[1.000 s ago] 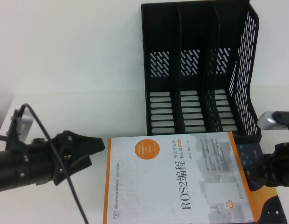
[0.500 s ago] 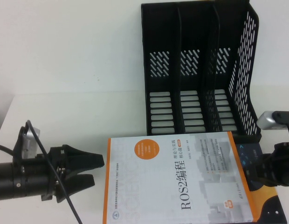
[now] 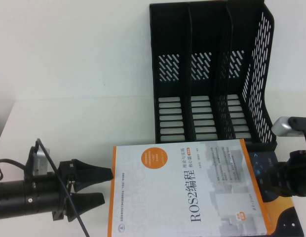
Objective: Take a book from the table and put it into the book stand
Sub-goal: Push book with right arm
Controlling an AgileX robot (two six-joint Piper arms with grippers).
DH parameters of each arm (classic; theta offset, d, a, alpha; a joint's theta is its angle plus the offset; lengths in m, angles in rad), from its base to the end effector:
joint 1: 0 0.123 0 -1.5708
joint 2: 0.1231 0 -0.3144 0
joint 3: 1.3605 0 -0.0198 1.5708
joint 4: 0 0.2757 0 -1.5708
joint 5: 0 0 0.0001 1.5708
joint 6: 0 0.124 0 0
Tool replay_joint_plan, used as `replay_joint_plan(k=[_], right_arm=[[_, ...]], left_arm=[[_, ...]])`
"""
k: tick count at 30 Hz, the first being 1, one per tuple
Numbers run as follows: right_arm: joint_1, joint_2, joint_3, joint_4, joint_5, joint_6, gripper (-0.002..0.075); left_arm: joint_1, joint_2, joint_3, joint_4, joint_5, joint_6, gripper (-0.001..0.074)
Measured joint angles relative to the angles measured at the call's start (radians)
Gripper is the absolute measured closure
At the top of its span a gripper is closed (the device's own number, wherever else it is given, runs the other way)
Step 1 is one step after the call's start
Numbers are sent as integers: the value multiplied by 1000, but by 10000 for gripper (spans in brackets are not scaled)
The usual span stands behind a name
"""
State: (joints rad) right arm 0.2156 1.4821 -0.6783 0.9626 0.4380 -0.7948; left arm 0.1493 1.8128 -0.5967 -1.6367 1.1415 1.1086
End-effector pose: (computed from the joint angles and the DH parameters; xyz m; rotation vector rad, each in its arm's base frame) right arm 0.2805 0.1057 0.1746 -0.2615 2.5467 0.5833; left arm 0.2905 -0.0701 0.1325 -0.4650 2.3613 -1.6336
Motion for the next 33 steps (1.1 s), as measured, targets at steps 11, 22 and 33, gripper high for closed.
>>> replay_joint_plan(k=[11,22,33], right_arm=[[0,0,0,8,0,-25,728],[0,1,0,14,6,-29,728],[41,10,7,133,30,-153,728]], left_arm=[[-62,55,0,-63,0,21,69],[-136,55,-1,-63,0,16,69],[-158,55,-1,-66,0,12,72]])
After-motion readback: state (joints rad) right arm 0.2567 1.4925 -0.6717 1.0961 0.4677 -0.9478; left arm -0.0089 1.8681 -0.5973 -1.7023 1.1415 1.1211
